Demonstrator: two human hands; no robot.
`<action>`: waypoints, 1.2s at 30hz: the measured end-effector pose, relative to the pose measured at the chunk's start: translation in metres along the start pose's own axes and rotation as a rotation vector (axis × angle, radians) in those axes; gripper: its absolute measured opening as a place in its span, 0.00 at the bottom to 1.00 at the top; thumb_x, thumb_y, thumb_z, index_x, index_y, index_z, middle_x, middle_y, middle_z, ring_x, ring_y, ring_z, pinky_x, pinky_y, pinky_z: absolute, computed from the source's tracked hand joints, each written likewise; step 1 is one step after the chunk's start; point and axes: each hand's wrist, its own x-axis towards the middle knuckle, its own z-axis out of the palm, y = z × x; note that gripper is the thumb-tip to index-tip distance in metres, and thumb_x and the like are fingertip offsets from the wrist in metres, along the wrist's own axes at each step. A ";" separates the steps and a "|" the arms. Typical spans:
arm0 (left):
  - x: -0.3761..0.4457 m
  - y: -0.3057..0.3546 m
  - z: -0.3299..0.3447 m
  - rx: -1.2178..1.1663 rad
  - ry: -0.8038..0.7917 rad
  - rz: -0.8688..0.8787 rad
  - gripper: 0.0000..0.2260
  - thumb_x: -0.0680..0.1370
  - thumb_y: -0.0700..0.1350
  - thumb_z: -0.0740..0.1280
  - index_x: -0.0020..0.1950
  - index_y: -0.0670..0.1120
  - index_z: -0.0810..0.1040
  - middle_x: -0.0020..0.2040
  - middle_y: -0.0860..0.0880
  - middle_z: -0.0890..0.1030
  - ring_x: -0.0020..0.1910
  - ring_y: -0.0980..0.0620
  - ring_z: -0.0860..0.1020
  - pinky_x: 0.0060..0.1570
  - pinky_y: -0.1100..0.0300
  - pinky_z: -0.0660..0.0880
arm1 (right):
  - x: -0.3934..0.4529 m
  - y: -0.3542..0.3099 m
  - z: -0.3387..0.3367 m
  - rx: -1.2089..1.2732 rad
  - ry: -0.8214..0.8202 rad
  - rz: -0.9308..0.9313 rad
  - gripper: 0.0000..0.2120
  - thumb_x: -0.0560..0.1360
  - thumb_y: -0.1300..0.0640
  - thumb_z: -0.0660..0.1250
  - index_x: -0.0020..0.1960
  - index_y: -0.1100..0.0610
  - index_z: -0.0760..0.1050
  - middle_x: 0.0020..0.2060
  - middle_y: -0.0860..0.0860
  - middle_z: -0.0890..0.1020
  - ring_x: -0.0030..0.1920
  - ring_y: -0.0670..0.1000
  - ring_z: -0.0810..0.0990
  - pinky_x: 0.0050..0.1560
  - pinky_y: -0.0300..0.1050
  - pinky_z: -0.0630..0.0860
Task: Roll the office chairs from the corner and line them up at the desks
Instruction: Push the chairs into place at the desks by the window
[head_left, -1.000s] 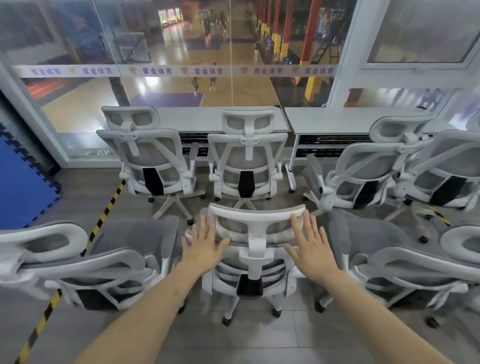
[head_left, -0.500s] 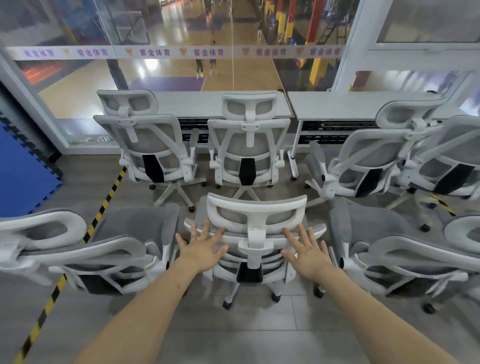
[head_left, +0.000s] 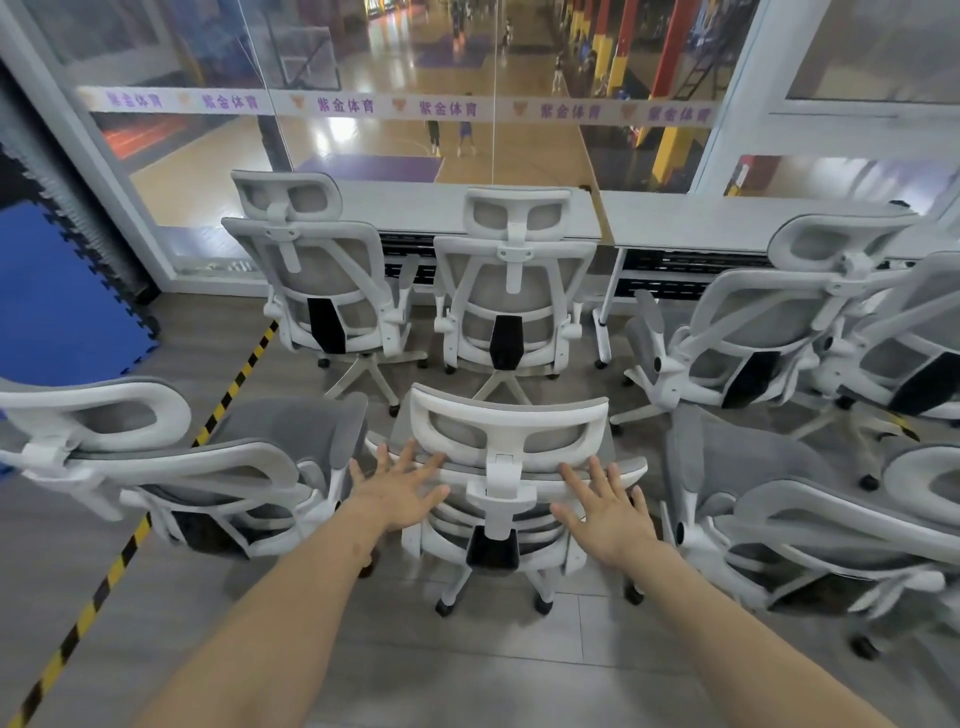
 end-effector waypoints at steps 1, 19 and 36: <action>-0.002 0.000 0.002 -0.003 0.001 0.001 0.29 0.81 0.72 0.46 0.80 0.72 0.41 0.84 0.53 0.34 0.81 0.37 0.33 0.73 0.24 0.37 | -0.003 0.001 0.001 -0.002 0.001 -0.004 0.33 0.81 0.28 0.45 0.81 0.32 0.37 0.83 0.49 0.36 0.82 0.55 0.34 0.80 0.64 0.40; -0.015 -0.024 0.020 -0.018 -0.008 0.083 0.29 0.79 0.74 0.47 0.78 0.75 0.39 0.82 0.56 0.30 0.81 0.40 0.30 0.72 0.22 0.38 | -0.053 -0.027 0.038 0.064 0.022 0.100 0.33 0.80 0.27 0.43 0.81 0.32 0.37 0.82 0.49 0.32 0.81 0.55 0.30 0.80 0.65 0.37; -0.040 0.014 0.033 -0.065 -0.024 0.058 0.33 0.78 0.76 0.49 0.79 0.74 0.38 0.82 0.56 0.31 0.81 0.40 0.30 0.72 0.23 0.38 | -0.044 0.014 0.017 -0.021 -0.067 0.075 0.34 0.80 0.27 0.44 0.80 0.32 0.33 0.82 0.51 0.32 0.82 0.56 0.31 0.80 0.66 0.38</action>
